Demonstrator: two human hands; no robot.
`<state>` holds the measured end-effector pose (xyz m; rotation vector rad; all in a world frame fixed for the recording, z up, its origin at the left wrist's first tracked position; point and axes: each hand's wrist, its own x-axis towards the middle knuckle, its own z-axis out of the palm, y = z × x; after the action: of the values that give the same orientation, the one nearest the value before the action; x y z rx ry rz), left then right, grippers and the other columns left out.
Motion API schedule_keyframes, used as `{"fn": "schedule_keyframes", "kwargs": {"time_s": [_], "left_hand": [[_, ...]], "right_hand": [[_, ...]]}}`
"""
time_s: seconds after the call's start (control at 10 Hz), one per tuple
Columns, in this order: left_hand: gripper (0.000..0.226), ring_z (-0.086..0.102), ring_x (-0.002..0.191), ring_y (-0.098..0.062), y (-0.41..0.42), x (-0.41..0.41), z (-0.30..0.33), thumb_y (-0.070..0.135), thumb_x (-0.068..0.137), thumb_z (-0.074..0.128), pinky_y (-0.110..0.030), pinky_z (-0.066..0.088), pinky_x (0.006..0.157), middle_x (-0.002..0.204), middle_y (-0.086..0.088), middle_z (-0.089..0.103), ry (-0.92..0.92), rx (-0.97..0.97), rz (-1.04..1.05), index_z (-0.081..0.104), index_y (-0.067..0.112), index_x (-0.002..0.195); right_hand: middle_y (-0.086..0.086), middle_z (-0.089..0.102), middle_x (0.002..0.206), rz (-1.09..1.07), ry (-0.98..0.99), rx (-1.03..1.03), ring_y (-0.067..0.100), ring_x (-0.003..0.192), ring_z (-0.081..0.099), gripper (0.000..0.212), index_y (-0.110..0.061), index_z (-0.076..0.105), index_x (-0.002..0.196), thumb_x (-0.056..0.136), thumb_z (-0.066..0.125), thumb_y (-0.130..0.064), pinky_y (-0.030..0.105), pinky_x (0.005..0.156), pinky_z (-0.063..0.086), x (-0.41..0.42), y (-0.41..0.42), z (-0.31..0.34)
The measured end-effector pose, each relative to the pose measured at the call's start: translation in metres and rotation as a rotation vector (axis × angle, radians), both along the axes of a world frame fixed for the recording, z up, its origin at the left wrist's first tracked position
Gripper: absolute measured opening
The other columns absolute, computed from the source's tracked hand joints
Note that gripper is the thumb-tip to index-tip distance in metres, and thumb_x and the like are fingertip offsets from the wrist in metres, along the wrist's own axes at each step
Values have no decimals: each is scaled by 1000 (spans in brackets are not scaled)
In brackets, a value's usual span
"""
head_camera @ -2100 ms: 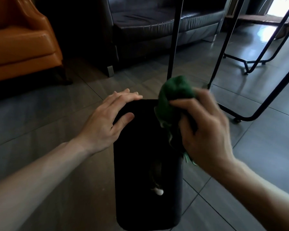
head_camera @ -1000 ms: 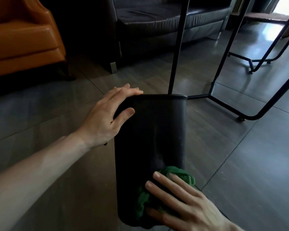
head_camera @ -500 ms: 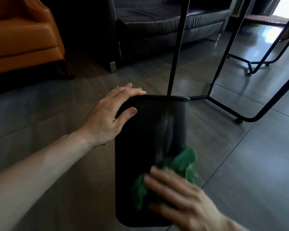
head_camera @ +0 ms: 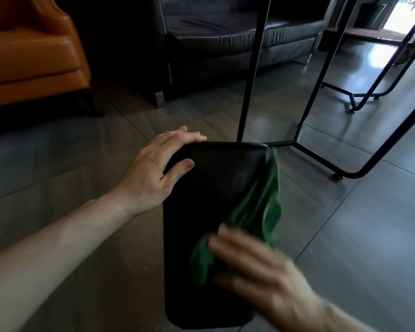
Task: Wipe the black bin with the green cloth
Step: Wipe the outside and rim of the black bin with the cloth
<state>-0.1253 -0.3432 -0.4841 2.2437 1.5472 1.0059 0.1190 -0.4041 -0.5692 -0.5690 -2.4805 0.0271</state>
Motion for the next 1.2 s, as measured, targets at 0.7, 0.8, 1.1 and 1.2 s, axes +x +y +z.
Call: {"fn": "schedule_keyframes", "kwargs": {"time_s": [0.7, 0.8, 1.1, 1.2], "left_hand": [[40, 34, 154, -8, -3, 3, -1, 25, 104, 60, -45, 32, 125, 149, 10, 55, 0, 9, -43, 54, 31, 143], [41, 34, 154, -8, 0, 5, 1, 27, 104, 59, -41, 29, 126, 150, 8, 56, 6, 0, -40, 54, 30, 144], [40, 35, 153, -8, -2, 3, -1, 33, 103, 57, -38, 32, 124, 149, 12, 56, 9, 14, -50, 54, 32, 143], [39, 35, 153, -7, -2, 10, 0, 31, 104, 58, -28, 26, 125, 149, 14, 56, 21, 31, -81, 54, 32, 142]], "right_hand": [[21, 49, 156, 253, 79, -213, 38, 150, 43, 33, -11, 64, 138, 111, 47, -22, 61, 119, 39, 43, 2, -5], [18, 61, 146, -221, 129, 200, 39, 144, 51, 26, -12, 78, 119, 93, 75, -8, 56, 114, 47, 37, 60, 35], [9, 51, 159, 89, -219, 207, 33, 152, 42, 32, -27, 72, 125, 113, 42, -24, 45, 105, 54, 46, -18, -18], [10, 55, 155, 64, -178, 220, 33, 148, 47, 29, -28, 75, 123, 109, 50, -23, 43, 102, 53, 49, -2, -1]]}}
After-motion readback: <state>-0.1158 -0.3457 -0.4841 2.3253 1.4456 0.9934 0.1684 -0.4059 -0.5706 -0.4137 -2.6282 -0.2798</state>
